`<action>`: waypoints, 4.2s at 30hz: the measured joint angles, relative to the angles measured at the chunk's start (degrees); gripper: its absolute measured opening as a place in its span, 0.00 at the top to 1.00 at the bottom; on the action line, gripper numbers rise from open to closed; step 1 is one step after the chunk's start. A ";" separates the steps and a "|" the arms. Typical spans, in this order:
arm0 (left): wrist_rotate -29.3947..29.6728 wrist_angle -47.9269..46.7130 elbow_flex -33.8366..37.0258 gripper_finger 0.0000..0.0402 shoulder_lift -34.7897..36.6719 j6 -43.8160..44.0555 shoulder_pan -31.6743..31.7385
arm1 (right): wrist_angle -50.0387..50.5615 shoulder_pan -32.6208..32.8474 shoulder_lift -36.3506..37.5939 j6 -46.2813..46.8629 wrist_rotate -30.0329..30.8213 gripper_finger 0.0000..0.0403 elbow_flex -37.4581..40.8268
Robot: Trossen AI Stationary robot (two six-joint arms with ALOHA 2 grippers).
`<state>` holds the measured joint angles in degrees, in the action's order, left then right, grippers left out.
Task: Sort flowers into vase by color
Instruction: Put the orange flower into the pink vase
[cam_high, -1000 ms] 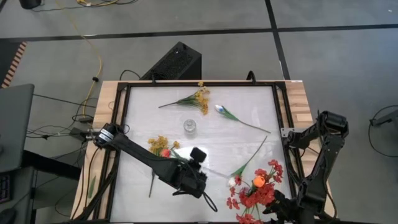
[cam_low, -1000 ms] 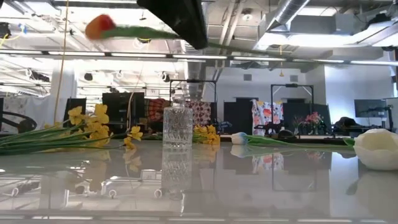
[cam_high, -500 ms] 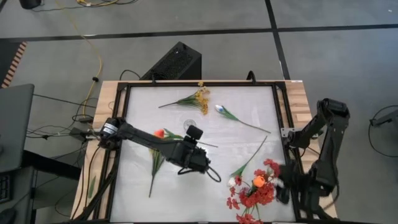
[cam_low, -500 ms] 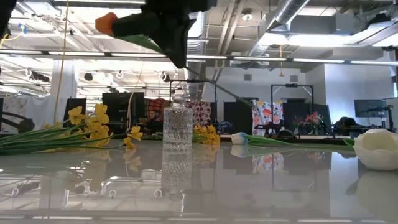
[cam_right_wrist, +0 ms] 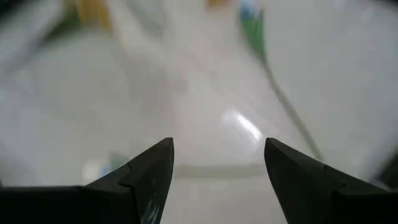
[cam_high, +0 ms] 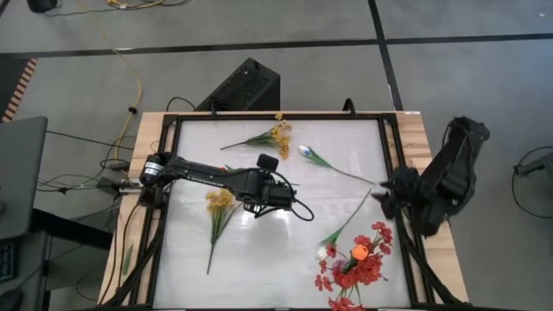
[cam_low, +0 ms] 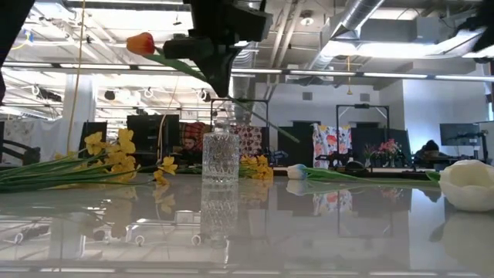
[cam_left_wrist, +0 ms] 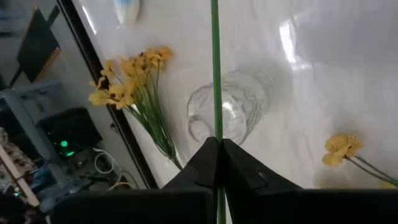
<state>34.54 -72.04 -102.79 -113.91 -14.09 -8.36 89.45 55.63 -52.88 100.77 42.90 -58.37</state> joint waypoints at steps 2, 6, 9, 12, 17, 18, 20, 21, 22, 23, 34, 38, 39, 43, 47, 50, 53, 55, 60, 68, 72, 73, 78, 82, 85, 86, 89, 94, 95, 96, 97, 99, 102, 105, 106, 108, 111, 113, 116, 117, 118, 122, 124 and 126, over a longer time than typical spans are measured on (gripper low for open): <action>-1.41 1.85 0.00 1.00 0.00 -1.23 -0.26 | -3.46 -3.25 3.74 -4.06 3.87 0.32 1.72; -3.60 6.09 -0.01 1.00 0.00 -5.38 -1.79 | -19.40 -10.19 9.08 -23.88 6.41 0.32 5.52; -3.68 7.26 -0.58 1.00 0.00 -8.87 -2.68 | -30.36 -15.60 11.72 -38.36 5.11 0.32 8.28; -3.67 7.94 -1.44 1.00 0.00 -10.49 -2.86 | -37.91 -22.20 13.34 -49.15 1.73 0.32 10.62; -6.30 9.65 -3.70 1.00 0.00 -10.56 -2.77 | -55.11 -34.40 13.31 -62.23 -12.83 0.32 15.83; -7.09 10.19 -4.06 1.00 0.00 -10.80 -2.78 | -59.85 -36.78 12.68 -64.97 -16.86 0.32 17.16; -7.80 10.95 -4.59 1.00 0.00 -11.01 -2.80 | -69.31 -41.17 10.92 -68.74 -24.82 0.32 19.60; -7.82 10.97 -4.77 1.00 0.00 -10.91 -2.84 | -72.35 -42.96 9.88 -70.16 -28.49 0.32 20.41; -7.90 11.04 -4.92 1.00 0.00 -10.50 -2.86 | -75.18 -44.39 8.64 -71.03 -31.57 0.32 21.09; -8.44 10.88 -5.09 1.00 -0.02 -9.96 -2.85 | -77.78 -45.55 7.28 -71.26 -33.85 0.32 21.52; -12.90 8.78 -5.54 1.00 0.63 -8.03 -2.66 | -97.66 -48.09 -12.55 -72.92 -45.03 0.32 22.56; -13.31 7.17 -5.54 1.00 0.77 -6.61 -2.74 | -103.56 -48.75 -18.80 -73.27 -45.76 0.32 22.56; -13.59 6.68 -5.52 1.00 0.83 -6.17 -2.80 | -105.23 -48.78 -20.14 -73.63 -46.42 0.32 22.56; -14.00 5.57 -4.96 1.00 1.43 -4.79 -2.84 | -113.24 -48.65 -25.12 -74.11 -50.21 0.32 22.56; -16.03 5.28 -4.67 1.00 1.68 -4.17 -2.84 | -116.98 -48.56 -29.55 -73.85 -50.24 0.32 22.56; -16.08 5.26 -4.67 1.00 1.97 -3.82 -2.89 | -120.49 -48.58 -32.48 -73.82 -50.31 0.32 22.56; -16.13 4.87 -4.67 1.00 1.95 -3.82 -2.89 | -122.94 -48.46 -34.74 -73.85 -50.39 0.32 22.53; -16.41 4.60 -4.67 1.00 1.95 -3.82 -2.89 | -122.88 -48.23 -35.75 -73.83 -50.39 0.33 22.53; -17.85 4.20 -4.67 1.00 1.92 -3.67 -2.89 | -122.64 -47.99 -36.48 -74.30 -50.39 0.46 22.53; -21.29 4.14 -4.67 1.00 1.92 -3.64 -2.89 | -122.49 -47.99 -35.94 -75.82 -50.49 0.86 22.53; -21.30 4.96 -4.67 1.00 1.90 -2.43 -2.89 | -122.28 -47.38 -35.94 -75.80 -50.56 0.94 22.53; -21.34 5.29 -4.67 0.99 1.90 -2.30 -2.89 | -122.25 -47.15 -35.96 -75.74 -50.56 0.94 22.53; -22.32 5.60 -4.67 0.89 1.90 -2.08 -2.89 | -122.38 -45.99 -35.96 -75.38 -50.52 0.94 22.53; -22.42 3.99 -4.65 0.77 2.94 1.34 -2.89 | -122.53 -45.48 -35.94 -75.60 -50.31 0.94 22.53; -22.54 1.71 -4.65 0.70 5.88 3.24 -2.89 | -122.13 -45.48 -35.96 -75.82 -48.50 0.94 22.49; -22.53 1.44 -4.65 0.69 7.22 3.97 -2.89 | -122.04 -45.49 -35.96 -75.84 -47.70 0.94 22.49; -22.51 2.36 -4.67 0.67 11.47 6.05 -2.96 | -121.59 -45.50 -35.96 -75.84 -46.09 0.94 22.49; -20.35 11.12 -0.92 0.68 20.33 8.78 -5.72 | -121.77 -45.48 -35.96 -75.80 -41.60 0.93 22.49; -19.05 14.29 1.28 0.68 22.51 8.78 -6.79 | -122.02 -45.37 -35.96 -75.77 -40.46 0.93 22.49; -17.43 17.53 3.92 0.69 24.61 8.79 -7.88 | -122.17 -45.26 -35.94 -75.77 -39.15 0.93 22.49; -16.01 21.12 7.27 0.69 26.99 8.77 -8.83 | -122.56 -45.06 -35.95 -75.80 -37.67 0.93 22.49; -12.25 29.72 15.07 0.70 31.94 9.02 -10.91 | -123.41 -44.53 -35.95 -75.81 -34.44 0.94 22.49; -8.26 47.21 29.16 0.71 39.26 10.47 -13.88 | -125.36 -43.50 -35.95 -76.78 -30.63 0.94 22.49; -8.76 68.56 43.81 0.72 44.29 12.49 -16.50 | -126.81 -42.64 -35.95 -77.49 -27.49 0.93 22.49; -8.80 77.00 48.40 0.72 45.04 13.12 -17.23 | -127.01 -42.39 -35.95 -77.60 -26.78 0.93 22.49; -8.90 94.07 56.84 0.72 45.21 13.71 -18.51 | -128.21 -42.00 -35.96 -78.18 -26.06 0.93 22.49; -9.20 116.18 66.59 0.72 42.27 14.48 -19.85 | -130.80 -41.36 -35.94 -78.72 -24.67 0.94 22.49; -9.24 127.15 71.06 0.72 38.90 15.55 -20.32 | -133.04 -40.92 -35.94 -79.26 -24.45 0.93 22.49; -8.64 140.11 74.16 0.72 32.46 17.72 -20.28 | -135.98 -40.55 -35.92 -79.42 -24.52 0.93 22.49; -8.38 142.86 74.17 0.72 30.01 17.84 -20.27 | -136.50 -40.46 -35.93 -79.45 -24.58 0.93 22.49; -8.30 145.03 74.14 0.72 27.66 17.84 -20.14 | -137.03 -40.27 -35.92 -79.45 -24.66 0.93 22.49; -8.27 152.12 71.47 0.72 18.46 17.67 -18.61 | -139.27 -38.79 -35.92 -79.83 -24.71 0.93 22.49; -8.25 154.55 69.60 0.72 15.14 16.85 -17.70 | -139.38 -37.63 -35.92 -79.89 -24.75 0.93 22.49; -8.13 155.87 68.61 0.72 13.09 16.07 -16.96 | -140.15 -36.39 -35.93 -80.10 -24.77 0.93 22.49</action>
<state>26.41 83.84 -34.18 -100.82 1.98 -25.32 -50.70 19.24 -88.80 20.66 18.13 -35.88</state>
